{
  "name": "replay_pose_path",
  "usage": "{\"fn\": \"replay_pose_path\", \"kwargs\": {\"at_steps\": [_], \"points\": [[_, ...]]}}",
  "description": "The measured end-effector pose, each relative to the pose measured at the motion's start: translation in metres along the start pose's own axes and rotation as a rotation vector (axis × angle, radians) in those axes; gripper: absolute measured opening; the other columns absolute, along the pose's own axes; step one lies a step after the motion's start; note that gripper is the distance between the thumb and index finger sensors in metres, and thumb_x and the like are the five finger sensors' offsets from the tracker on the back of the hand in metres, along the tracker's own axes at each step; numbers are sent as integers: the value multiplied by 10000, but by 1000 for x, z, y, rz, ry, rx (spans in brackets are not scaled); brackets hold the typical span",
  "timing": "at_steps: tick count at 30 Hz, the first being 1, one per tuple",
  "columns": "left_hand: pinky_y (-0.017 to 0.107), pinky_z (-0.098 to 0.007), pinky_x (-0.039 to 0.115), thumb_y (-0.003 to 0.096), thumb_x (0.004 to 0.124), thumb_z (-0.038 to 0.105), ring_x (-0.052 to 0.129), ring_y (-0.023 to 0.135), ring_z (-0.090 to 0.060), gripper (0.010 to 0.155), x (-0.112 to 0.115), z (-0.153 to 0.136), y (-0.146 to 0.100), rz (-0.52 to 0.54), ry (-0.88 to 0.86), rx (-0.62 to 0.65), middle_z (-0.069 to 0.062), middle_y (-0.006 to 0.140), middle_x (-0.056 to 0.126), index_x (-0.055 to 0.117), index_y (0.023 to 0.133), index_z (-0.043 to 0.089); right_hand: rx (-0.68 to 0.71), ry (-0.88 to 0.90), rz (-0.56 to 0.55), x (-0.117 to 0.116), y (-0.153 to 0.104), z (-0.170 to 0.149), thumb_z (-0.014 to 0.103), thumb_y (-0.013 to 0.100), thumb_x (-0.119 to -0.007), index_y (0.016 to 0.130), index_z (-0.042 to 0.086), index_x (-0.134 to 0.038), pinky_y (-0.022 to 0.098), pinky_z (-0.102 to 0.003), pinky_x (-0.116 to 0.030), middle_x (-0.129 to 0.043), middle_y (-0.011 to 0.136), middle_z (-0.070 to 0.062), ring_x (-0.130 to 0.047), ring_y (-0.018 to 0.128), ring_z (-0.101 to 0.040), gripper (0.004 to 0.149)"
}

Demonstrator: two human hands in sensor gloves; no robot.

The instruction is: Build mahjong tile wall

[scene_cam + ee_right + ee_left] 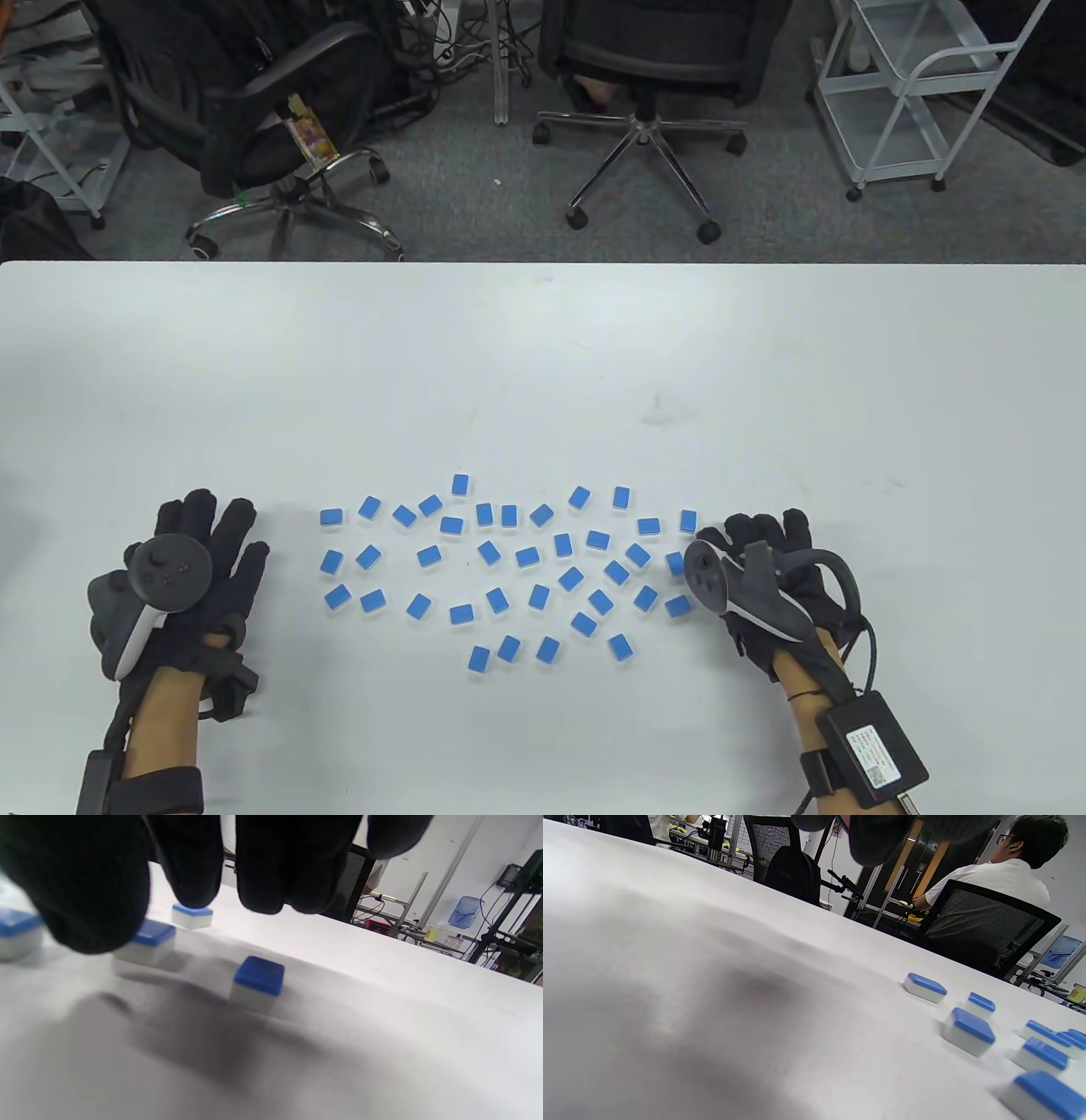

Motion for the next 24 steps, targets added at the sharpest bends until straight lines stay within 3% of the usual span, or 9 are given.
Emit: {"fn": "replay_pose_path", "kwargs": {"at_steps": [8, 16, 19, 21, 24], "points": [[848, -586, 110, 495, 535, 649, 138, 1201, -168, 641, 1, 0, 1, -7, -3, 1, 157, 1261, 198, 448, 1117, 517, -3, -66, -40, -6, 4, 11, 431, 283, -906, 809, 333, -826, 732, -670, -472, -788, 958, -33, -757, 913, -340, 540], [847, -586, 110, 494, 535, 649, 138, 1200, -168, 642, 1, 1, 3, -10, -4, 5, 156, 1261, 200, 449, 1116, 516, 1, -39, -15, -6, 5, 5, 493, 267, -906, 765, 271, -844, 744, -685, -445, -784, 923, -17, -738, 919, -331, 548], [847, -587, 112, 495, 534, 649, 136, 1201, -168, 644, 0, 0, 1, -6, -8, 4, 154, 1261, 200, 450, 1119, 512, -59, -32, -55, 6, 3, -9, 506, 264, -896, 762, 276, -833, 748, -683, -471, -785, 923, -8, -746, 919, -322, 552], [846, -587, 110, 494, 535, 648, 137, 1199, -170, 641, 0, -1, 1, -7, -18, -1, 155, 1260, 201, 451, 1116, 514, -146, 94, -81, 15, -1, -33, 492, 275, -898, 774, 266, -818, 747, -694, -463, -773, 930, -26, -733, 923, -332, 553], [846, -587, 114, 495, 534, 648, 137, 1200, -170, 641, 1, 0, 1, -13, -11, -1, 154, 1260, 201, 450, 1117, 514, -257, 152, -31, 9, -4, -64, 479, 284, -903, 792, 283, -794, 748, -693, -484, -791, 925, -32, -757, 911, -328, 556]]}}
Point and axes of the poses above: the tracker on the back of each hand, its own z axis roughly to the thumb side, its own y axis roughly from the wrist to the fingertips, x = y × z, the point moved 1 cm from there along y, roughly from the wrist to the fingertips
